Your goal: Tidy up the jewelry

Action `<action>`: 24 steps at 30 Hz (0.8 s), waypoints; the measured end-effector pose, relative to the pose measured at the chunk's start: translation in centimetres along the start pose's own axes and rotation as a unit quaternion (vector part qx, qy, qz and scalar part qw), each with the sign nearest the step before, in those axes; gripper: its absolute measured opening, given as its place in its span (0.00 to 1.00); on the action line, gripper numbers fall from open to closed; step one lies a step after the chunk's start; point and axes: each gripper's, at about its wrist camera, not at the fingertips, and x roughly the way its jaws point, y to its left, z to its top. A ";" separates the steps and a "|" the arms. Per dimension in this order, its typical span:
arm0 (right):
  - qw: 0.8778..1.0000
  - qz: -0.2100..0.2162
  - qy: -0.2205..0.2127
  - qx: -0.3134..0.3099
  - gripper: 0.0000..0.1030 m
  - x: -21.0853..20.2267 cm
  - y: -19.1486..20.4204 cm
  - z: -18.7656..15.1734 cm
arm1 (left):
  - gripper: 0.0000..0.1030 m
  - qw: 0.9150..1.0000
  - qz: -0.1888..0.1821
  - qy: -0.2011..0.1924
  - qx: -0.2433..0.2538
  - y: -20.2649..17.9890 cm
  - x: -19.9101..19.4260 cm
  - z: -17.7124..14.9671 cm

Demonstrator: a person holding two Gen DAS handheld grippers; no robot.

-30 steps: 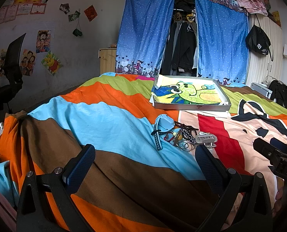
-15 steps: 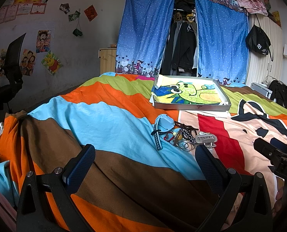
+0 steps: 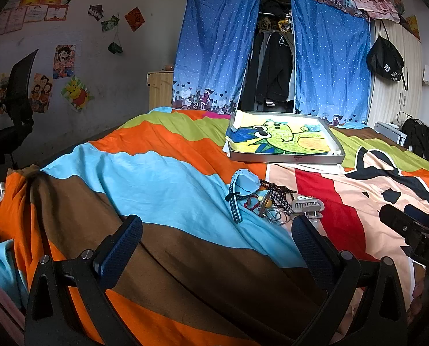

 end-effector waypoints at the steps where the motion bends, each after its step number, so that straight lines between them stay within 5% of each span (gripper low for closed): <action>1: 1.000 0.000 0.000 0.000 1.00 0.0 0.0 0.0 | 0.99 1.000 0.000 0.000 0.000 0.0 0.0 0.0; 15: 1.000 -0.001 0.005 0.000 1.00 0.4 0.0 -0.2 | 0.99 1.000 0.002 0.013 0.000 -0.1 0.3 -0.4; 24: 1.000 -0.017 0.026 0.006 1.00 1.1 -0.2 -0.5 | 0.99 0.997 0.016 0.077 0.007 0.5 2.4 -0.1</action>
